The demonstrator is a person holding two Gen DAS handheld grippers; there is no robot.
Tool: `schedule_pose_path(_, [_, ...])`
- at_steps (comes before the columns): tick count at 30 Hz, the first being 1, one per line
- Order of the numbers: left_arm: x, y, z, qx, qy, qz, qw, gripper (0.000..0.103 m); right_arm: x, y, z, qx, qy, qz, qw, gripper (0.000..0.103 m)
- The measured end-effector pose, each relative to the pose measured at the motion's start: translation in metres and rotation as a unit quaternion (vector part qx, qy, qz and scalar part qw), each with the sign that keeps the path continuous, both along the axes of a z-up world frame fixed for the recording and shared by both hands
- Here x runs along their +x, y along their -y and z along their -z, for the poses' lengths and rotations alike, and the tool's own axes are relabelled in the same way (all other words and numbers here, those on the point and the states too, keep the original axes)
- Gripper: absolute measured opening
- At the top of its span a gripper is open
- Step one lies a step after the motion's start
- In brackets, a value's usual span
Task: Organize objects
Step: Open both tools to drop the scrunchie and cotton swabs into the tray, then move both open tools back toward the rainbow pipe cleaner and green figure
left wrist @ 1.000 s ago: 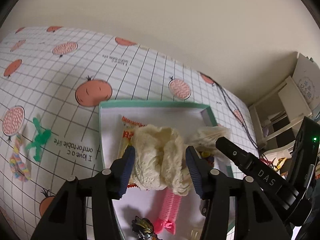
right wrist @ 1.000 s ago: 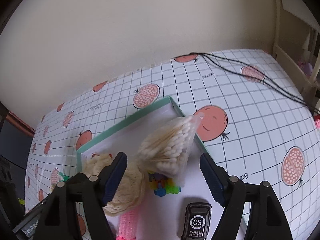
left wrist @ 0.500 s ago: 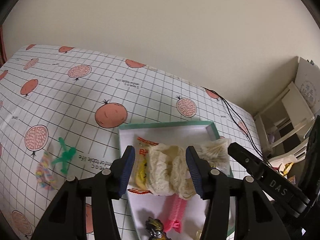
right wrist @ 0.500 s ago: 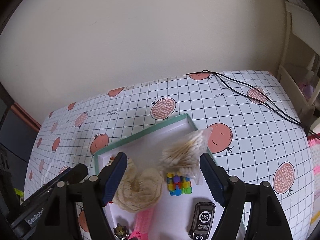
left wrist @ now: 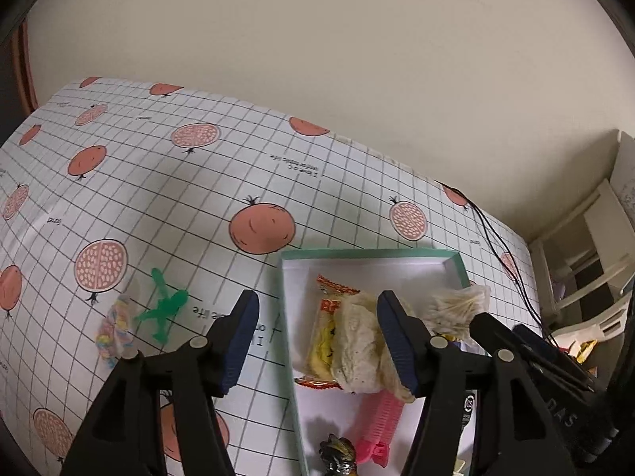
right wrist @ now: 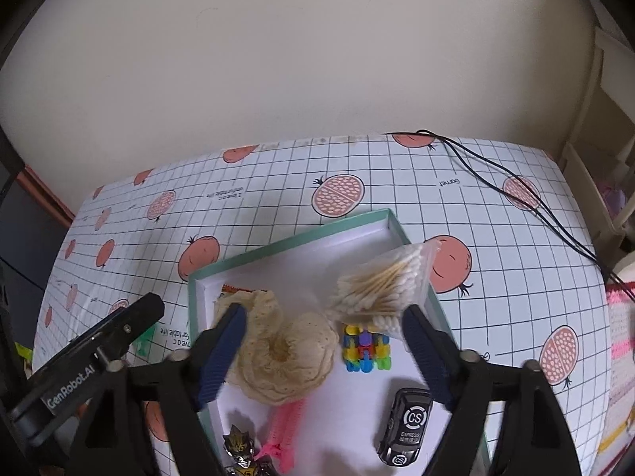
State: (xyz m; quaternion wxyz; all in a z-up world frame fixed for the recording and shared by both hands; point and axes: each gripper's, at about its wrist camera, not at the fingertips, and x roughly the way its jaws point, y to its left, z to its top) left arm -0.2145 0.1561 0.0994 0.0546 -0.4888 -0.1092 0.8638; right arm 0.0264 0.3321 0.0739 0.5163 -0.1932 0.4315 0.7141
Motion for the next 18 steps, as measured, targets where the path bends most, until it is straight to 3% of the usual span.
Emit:
schedule_pose_path(6, [0.001,0.010,-0.001,-0.027,-0.007,-0.023,0.9994,0.076,-0.007,0.000,0.000,0.002,0.010,-0.007,1.000,0.103])
schedule_pose_path(12, [0.000,0.019,0.001,-0.046,-0.012,-0.042,0.9980,0.090,-0.006,-0.002,0.001,0.002,0.004,0.002,1.000,0.103])
schedule_pose_path(15, [0.001,0.020,0.001,-0.047,-0.015,-0.045,0.9978,0.103,-0.003,-0.004,0.003,-0.002,-0.002,0.003,1.000,0.103])
schedule_pose_path(18, [0.000,0.021,0.002,-0.050,-0.013,-0.050,0.9974,0.103,-0.003,-0.004,0.004,-0.004,0.000,0.004,1.000,0.103])
